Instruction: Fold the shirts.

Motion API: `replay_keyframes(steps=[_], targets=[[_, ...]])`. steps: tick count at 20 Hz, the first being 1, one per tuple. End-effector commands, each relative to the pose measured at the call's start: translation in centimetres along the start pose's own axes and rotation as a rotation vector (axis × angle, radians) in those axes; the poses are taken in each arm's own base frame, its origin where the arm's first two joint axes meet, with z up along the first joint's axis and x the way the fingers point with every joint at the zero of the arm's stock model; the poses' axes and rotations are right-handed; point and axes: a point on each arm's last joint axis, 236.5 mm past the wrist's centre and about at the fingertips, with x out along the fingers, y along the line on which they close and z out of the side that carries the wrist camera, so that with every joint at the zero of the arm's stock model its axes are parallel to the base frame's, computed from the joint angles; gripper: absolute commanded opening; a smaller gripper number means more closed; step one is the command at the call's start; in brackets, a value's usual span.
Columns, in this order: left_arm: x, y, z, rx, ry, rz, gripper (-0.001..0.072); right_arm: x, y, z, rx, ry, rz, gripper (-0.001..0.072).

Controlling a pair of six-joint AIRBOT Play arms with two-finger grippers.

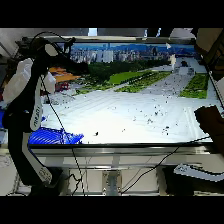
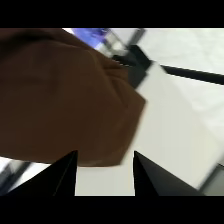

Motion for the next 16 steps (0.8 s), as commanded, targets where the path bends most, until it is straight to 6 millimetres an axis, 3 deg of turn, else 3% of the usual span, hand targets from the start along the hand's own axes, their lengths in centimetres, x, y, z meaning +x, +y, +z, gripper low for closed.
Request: replay_keyframes(steps=[1, 3, 5, 8, 10, 11, 12, 13, 16], targets=[[-0.6, -1.8, 2.6, -0.026, -0.108, -0.069, 0.0223, -1.6, 7.5, 2.4, 0.096, -0.092, 0.333, 0.0397], [-2.3, -2.5, 4.8, -0.018, -0.200, -0.064, 0.0211, -5.6, 13.0, 4.9, 0.145, -0.197, 0.621, 0.0395], [-5.3, -2.5, 6.6, 0.027, -0.287, -0.007, 0.0196, -11.7, 17.2, 6.9, 0.081, -0.325, 0.885, 0.0394], [-12.6, 0.2, 8.1, 0.155, -0.372, 0.250, 0.0158, -21.8, 21.8, 8.2, -0.002, -0.496, 1.204, 0.0360], [-18.7, 3.7, 8.1, 0.224, -0.393, 0.512, 0.0161, -27.5, 24.7, 7.0, -0.096, -0.562, 1.350, 0.0361], [-22.0, 5.7, 8.0, 0.237, -0.401, 0.645, 0.0201, -29.5, 26.3, 6.0, -0.146, -0.569, 1.392, 0.0362], [-24.7, 7.5, 7.7, 0.232, -0.405, 0.742, 0.0349, -31.0, 27.8, 4.7, -0.202, -0.573, 1.417, 0.0365], [-26.7, 9.2, 7.1, 0.189, -0.407, 0.790, 0.0395, -32.5, 29.4, 3.1, -0.272, -0.573, 1.438, 0.0382], [-28.0, 13.8, 3.8, -0.022, -0.368, 0.767, 0.0450, -35.7, 33.9, -1.7, -0.490, -0.594, 1.468, 0.0382]])
